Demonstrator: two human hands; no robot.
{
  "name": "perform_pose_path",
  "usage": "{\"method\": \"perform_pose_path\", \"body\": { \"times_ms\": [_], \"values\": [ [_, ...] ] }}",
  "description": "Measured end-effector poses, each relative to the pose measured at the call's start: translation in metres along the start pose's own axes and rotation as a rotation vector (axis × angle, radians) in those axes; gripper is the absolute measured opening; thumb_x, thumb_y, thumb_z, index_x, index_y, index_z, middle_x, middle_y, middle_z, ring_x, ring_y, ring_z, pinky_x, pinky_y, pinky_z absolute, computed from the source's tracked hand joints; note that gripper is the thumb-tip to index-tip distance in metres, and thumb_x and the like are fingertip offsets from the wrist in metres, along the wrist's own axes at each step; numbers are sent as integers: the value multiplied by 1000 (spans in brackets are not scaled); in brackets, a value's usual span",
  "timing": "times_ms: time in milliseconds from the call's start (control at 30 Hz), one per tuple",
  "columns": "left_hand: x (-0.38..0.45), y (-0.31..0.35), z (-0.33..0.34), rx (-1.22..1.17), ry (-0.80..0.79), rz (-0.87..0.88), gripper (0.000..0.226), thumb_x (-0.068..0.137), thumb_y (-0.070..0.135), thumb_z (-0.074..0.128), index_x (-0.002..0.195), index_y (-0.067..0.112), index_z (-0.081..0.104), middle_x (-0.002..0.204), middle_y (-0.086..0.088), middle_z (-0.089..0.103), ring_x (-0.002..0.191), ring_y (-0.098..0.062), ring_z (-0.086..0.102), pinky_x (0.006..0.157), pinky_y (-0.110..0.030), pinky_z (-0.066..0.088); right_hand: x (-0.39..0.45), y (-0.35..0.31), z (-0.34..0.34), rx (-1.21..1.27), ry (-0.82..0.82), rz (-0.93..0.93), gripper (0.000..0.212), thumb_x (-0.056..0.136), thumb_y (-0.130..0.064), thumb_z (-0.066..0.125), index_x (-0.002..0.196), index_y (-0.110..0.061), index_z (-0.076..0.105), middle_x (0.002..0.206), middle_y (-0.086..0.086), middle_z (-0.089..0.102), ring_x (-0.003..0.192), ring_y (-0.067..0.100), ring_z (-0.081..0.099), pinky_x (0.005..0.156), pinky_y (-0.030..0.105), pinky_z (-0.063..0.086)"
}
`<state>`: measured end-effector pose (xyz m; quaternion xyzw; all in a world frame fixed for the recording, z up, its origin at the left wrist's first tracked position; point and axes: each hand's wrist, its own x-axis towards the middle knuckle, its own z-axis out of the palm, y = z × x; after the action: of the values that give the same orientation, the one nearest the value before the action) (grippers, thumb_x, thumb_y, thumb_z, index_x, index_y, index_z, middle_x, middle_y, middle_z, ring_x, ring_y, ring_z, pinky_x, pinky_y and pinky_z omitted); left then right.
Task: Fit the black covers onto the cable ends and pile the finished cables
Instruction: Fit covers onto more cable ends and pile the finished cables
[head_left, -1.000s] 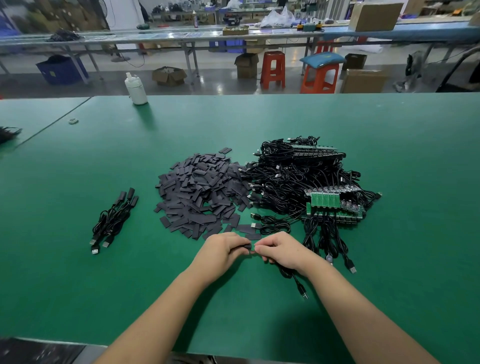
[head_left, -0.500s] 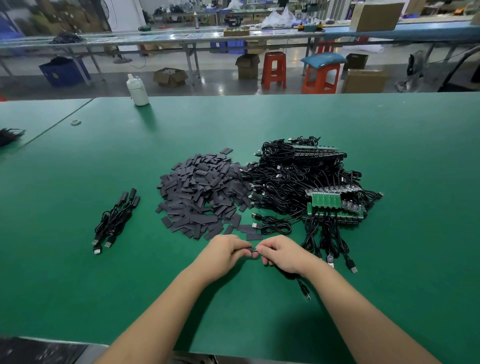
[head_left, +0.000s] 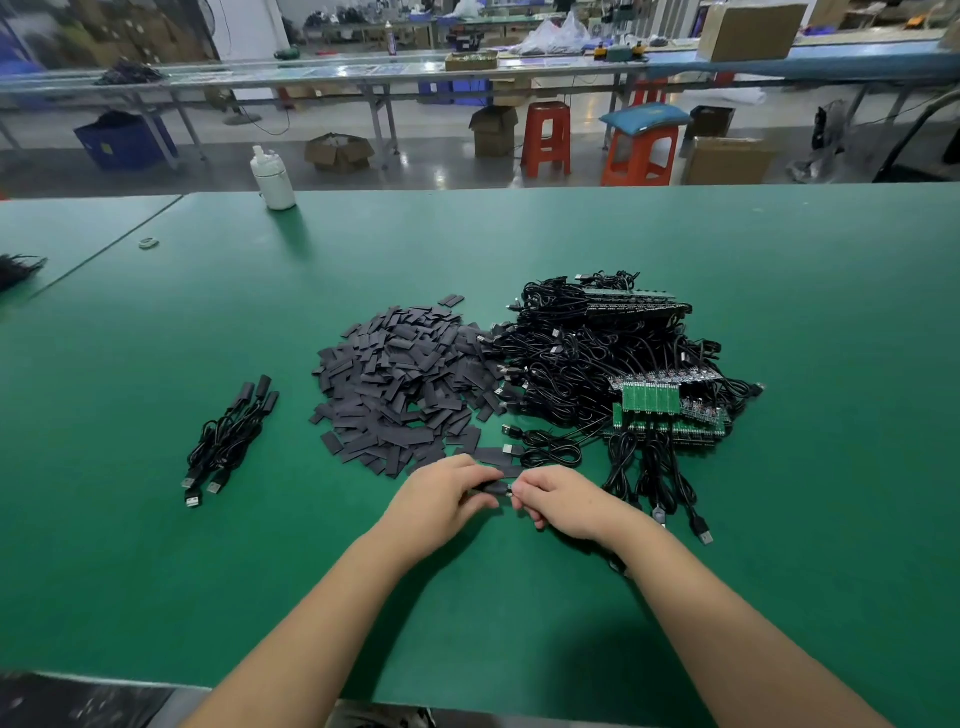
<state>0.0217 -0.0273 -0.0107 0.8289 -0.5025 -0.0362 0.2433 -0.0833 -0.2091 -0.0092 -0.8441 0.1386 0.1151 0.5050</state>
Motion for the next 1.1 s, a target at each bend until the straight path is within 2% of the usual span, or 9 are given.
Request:
{"method": "perform_pose_path", "body": {
  "times_ms": [100, 233, 400, 567, 700, 867, 933, 1033, 1100],
  "values": [
    [0, 0, 0, 57, -3, 82, 34, 93, 39, 63, 124, 23, 66, 109, 6, 67, 102, -15, 59, 87, -31, 49, 0, 2, -1, 16, -32, -7, 32, 106, -21, 43, 79, -18, 60, 64, -6, 51, 63, 11, 50, 71, 25, 50],
    [0, 4, 0, -27, -27, 78, 31, 93, 36, 64, 120, 21, 69, 102, 2, 71, 93, -16, 63, 85, -32, 51, -1, 3, -2, -17, -34, -20, 32, 106, -25, 43, 83, -21, 63, 65, -8, 52, 63, 7, 52, 69, 20, 50],
    [-1, 6, 2, -154, 32, 4, 23, 92, 31, 68, 111, 21, 74, 100, 7, 74, 87, -5, 65, 83, -18, 48, -1, 3, -2, -32, -22, -22, 31, 106, -28, 44, 87, -25, 67, 68, -6, 54, 65, 7, 55, 75, 26, 51],
    [-4, 11, 5, -252, 61, -74, 21, 87, 27, 74, 107, 20, 76, 97, 8, 75, 86, -1, 65, 84, -13, 48, -4, 5, -1, -72, 26, -37, 31, 103, -34, 48, 80, -33, 68, 66, -7, 56, 60, 4, 56, 70, 28, 48],
    [-4, 13, 7, -245, 71, -64, 20, 88, 26, 73, 107, 21, 76, 96, 8, 75, 87, -2, 64, 81, -8, 44, -6, 4, 0, -90, 48, -42, 30, 102, -34, 50, 79, -33, 69, 66, -7, 58, 61, 6, 55, 69, 31, 48],
    [-3, 15, 7, -152, 27, 17, 18, 93, 30, 66, 107, 22, 74, 93, 4, 73, 84, -12, 64, 80, -24, 50, -6, 1, 2, -120, 38, -31, 29, 103, -30, 49, 82, -29, 69, 70, -1, 58, 65, 10, 56, 74, 34, 52],
    [-3, 15, 7, -126, 23, 42, 17, 93, 30, 65, 105, 22, 74, 91, 3, 72, 82, -14, 64, 78, -25, 49, -6, 0, 3, -139, 27, -24, 29, 104, -29, 49, 82, -27, 67, 69, -3, 58, 64, 9, 57, 76, 35, 53],
    [-2, 13, 8, -79, 14, 47, 17, 93, 27, 65, 106, 20, 73, 91, 2, 72, 81, -16, 63, 76, -27, 49, -4, -2, 4, -185, 37, -21, 30, 103, -32, 50, 78, -27, 64, 65, -9, 63, 56, -4, 55, 67, 25, 49],
    [-2, 11, 6, -71, 30, 29, 16, 93, 25, 66, 106, 19, 72, 91, 2, 72, 81, -17, 63, 76, -28, 49, -2, -2, 3, -191, 61, -5, 27, 102, -37, 52, 82, -27, 67, 68, -10, 67, 56, -6, 56, 63, 20, 45]
  ]
}}
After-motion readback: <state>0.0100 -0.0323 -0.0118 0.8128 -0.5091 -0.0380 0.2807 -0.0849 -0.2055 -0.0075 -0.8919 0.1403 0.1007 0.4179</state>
